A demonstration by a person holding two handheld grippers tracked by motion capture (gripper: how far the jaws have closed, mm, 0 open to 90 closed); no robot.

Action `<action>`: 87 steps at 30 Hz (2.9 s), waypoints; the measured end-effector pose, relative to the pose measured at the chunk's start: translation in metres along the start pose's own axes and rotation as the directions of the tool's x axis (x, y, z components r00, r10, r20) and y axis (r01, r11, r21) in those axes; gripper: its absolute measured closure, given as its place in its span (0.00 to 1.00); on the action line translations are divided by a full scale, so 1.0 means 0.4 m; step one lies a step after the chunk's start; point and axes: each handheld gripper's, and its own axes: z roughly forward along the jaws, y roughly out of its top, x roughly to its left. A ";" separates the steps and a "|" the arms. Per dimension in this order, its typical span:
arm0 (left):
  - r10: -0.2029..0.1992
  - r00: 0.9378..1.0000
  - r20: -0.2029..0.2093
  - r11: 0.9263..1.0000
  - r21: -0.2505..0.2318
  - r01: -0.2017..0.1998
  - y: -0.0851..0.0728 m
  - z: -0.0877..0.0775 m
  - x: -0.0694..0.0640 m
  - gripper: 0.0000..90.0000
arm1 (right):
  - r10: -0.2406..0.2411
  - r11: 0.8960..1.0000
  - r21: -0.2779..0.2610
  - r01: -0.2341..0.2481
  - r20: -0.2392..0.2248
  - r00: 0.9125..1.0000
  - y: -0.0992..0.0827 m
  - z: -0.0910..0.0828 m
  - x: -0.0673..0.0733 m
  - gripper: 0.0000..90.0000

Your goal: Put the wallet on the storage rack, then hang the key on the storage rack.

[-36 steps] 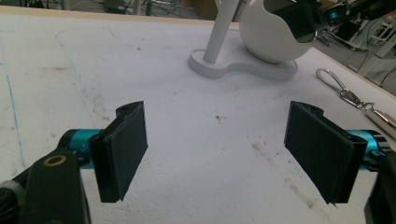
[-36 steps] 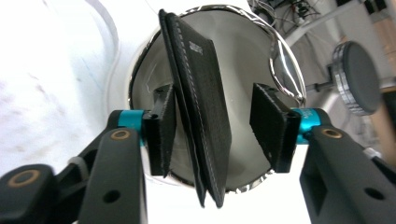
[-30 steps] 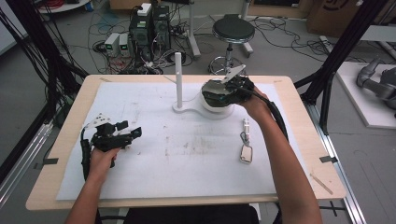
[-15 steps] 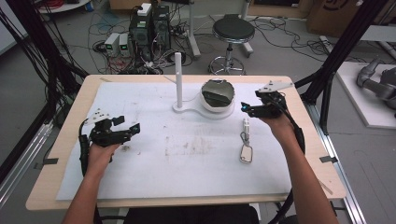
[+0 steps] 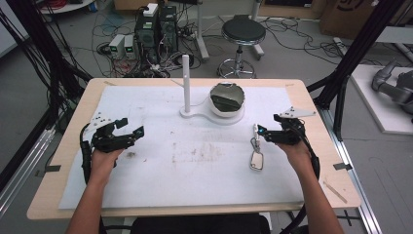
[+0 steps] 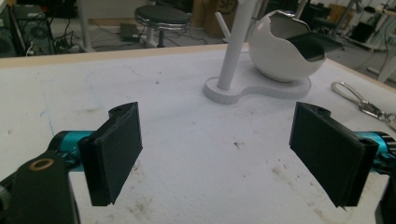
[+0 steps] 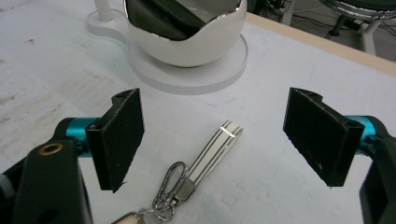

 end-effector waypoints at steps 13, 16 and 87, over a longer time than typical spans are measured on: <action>-0.017 1.000 0.006 1.000 -0.016 0.017 -0.007 -0.012 0.001 0.19 | 0.003 1.000 0.002 -0.003 0.001 1.000 -0.031 0.005 0.009 0.23; -0.014 1.000 0.007 1.000 -0.011 0.014 -0.007 -0.008 -0.003 0.19 | 0.005 1.000 -0.005 -0.005 0.006 1.000 -0.031 0.000 0.007 0.23; -0.001 0.999 0.045 1.000 0.024 0.000 -0.016 0.021 -0.040 0.19 | 0.139 0.963 0.224 -0.148 0.059 0.989 -0.054 0.147 0.015 0.85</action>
